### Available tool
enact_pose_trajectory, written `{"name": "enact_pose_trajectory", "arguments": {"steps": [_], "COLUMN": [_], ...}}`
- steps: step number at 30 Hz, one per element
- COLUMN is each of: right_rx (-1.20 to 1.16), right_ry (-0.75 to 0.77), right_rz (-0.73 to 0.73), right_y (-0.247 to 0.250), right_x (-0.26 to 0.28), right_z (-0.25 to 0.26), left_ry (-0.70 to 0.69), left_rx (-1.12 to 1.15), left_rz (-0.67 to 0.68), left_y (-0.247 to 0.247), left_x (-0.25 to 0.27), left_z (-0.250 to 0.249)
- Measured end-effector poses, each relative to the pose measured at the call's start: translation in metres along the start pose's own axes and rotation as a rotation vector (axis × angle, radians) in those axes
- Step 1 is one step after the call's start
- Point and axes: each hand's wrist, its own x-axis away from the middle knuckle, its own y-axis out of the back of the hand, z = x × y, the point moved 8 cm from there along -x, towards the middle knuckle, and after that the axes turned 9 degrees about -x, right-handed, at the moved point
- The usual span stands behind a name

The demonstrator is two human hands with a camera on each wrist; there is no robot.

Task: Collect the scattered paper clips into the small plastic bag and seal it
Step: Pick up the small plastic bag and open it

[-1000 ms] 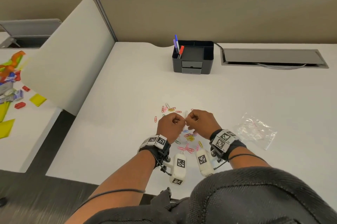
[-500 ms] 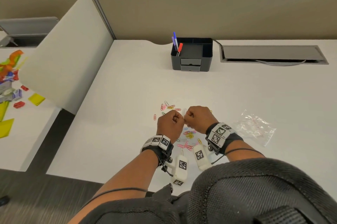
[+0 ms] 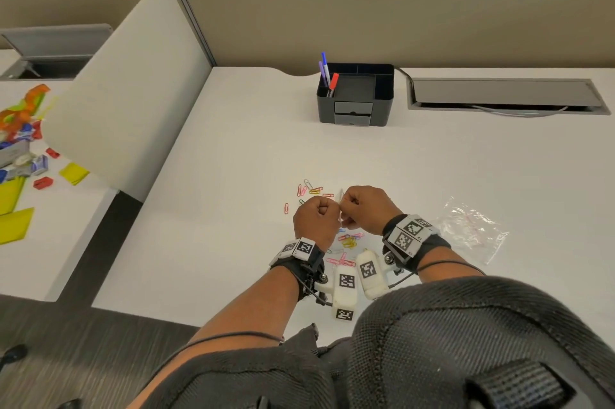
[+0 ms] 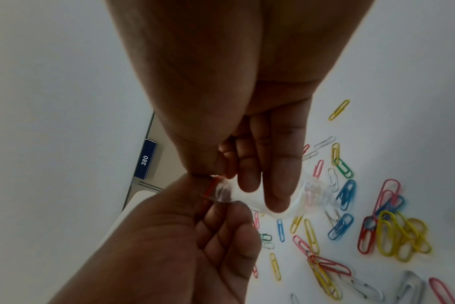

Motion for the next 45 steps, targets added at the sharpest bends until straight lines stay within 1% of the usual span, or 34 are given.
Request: {"name": "enact_pose_trajectory", "arguments": {"steps": [5,8,11,16,21,27,32,37,40,43,45], "right_rx": [0.040,0.018,-0.077,-0.048,0.070,0.155,0.186,0.206,0.092,-0.085,-0.132], "right_ry": [0.027,0.052,0.064,0.087,0.111,0.109,0.116,0.130,0.112,0.091,0.109], "right_rz": [0.001,-0.068,-0.117,-0.149,-0.106,-0.034,-0.036,-0.097,-0.132,-0.087,-0.083], "right_y": [0.001,0.006,0.012,0.018,0.015,0.009,0.005,0.007,0.013,0.013,0.012], "right_x": [0.000,0.003,0.007,0.005,0.006,0.011,0.010,0.009,0.008,0.013,0.016], "right_z": [0.000,-0.002,-0.004,-0.001,0.003,0.005,0.003,0.004,-0.006,-0.014,-0.013], "left_ry": [0.009,-0.071,-0.126,-0.160,-0.238,-0.296,-0.280,-0.186,-0.182,-0.229,-0.233], "left_rx": [-0.031,-0.130,-0.133,-0.127,-0.219,-0.354,-0.328,-0.200,-0.184,-0.212,-0.200], "left_rz": [0.009,0.065,0.095,0.172,0.115,0.154,0.128,0.125,0.172,0.213,0.212], "left_y": [-0.001,0.001,0.007,-0.002,0.002,-0.002,-0.002,-0.004,-0.005,-0.004,-0.003], "left_x": [0.003,-0.004,-0.009,-0.002,-0.002,-0.003,0.000,-0.001,-0.003,-0.002,-0.002], "left_z": [-0.001,-0.003,-0.004,-0.005,-0.015,-0.018,-0.018,-0.009,-0.011,-0.018,-0.019]}}
